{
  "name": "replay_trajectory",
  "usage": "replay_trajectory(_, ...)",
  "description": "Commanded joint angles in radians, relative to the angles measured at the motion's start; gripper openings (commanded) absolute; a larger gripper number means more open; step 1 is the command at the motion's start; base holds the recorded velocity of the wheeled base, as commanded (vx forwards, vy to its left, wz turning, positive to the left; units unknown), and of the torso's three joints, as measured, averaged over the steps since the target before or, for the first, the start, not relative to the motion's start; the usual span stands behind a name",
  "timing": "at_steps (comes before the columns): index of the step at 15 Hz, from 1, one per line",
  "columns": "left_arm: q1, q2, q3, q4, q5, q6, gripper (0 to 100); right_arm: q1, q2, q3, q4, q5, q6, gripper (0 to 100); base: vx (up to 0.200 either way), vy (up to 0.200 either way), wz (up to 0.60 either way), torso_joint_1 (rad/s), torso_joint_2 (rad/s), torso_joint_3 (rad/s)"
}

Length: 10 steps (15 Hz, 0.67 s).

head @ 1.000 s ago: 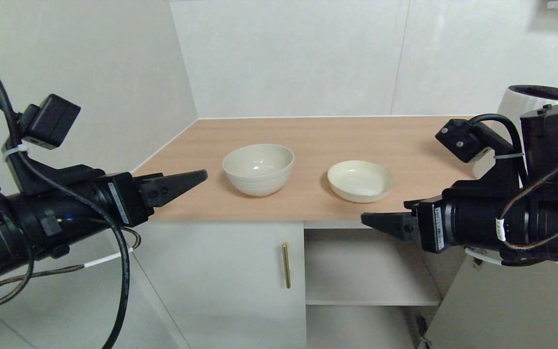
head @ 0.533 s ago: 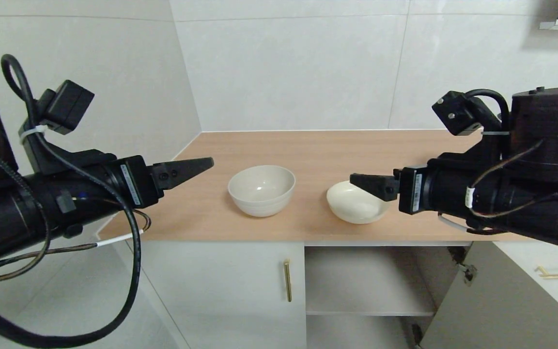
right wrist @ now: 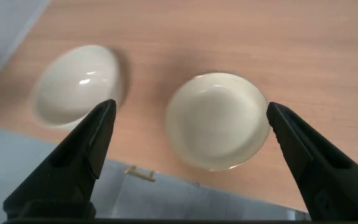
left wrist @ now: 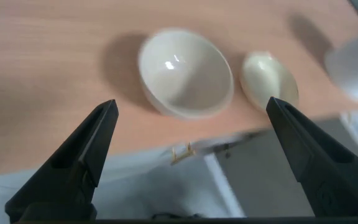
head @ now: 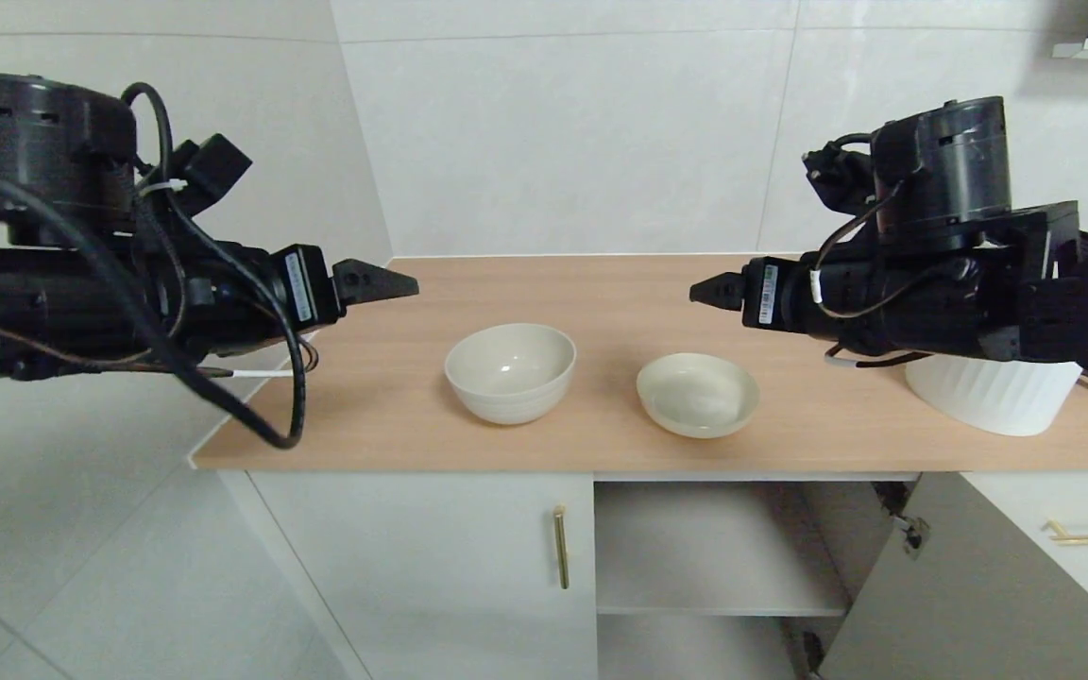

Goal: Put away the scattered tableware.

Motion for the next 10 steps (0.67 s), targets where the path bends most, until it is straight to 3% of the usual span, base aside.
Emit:
replay_trajectory(1, 0.018, 0.161, -0.166, 0.111, 0.022, -0.038, 100, -0.023, 0.051, -0.011, 0.0, -0.003, 0.002, 100, 0.0, 0.0, 0.0, 0.0, 0.0, 0.0)
replay_trajectory(3, 0.016, 0.307, -0.336, 0.249, 0.126, -0.038, 100, -0.024, 0.076, -0.006, 0.016, -0.032, 0.002, 100, 0.0, 0.0, 0.0, 0.0, 0.0, 0.0)
replay_trajectory(4, 0.001, 0.34, -0.345, 0.254, 0.159, -0.038, 100, -0.027, 0.085, -0.009, 0.034, -0.051, 0.002, 100, 0.0, 0.0, 0.0, 0.0, 0.0, 0.0)
replay_trajectory(7, -0.039, 0.452, -0.376, 0.208, 0.182, -0.038, 100, -0.032, 0.103, -0.006, 0.037, -0.063, 0.004, 100, 0.0, 0.0, 0.0, 0.0, 0.0, 0.0)
replay_trajectory(10, -0.084, 0.566, -0.488, 0.202, 0.324, -0.038, 100, -0.032, 0.102, -0.003, 0.037, -0.065, 0.007, 100, 0.0, 0.0, 0.0, 0.0, 0.0, 0.0)
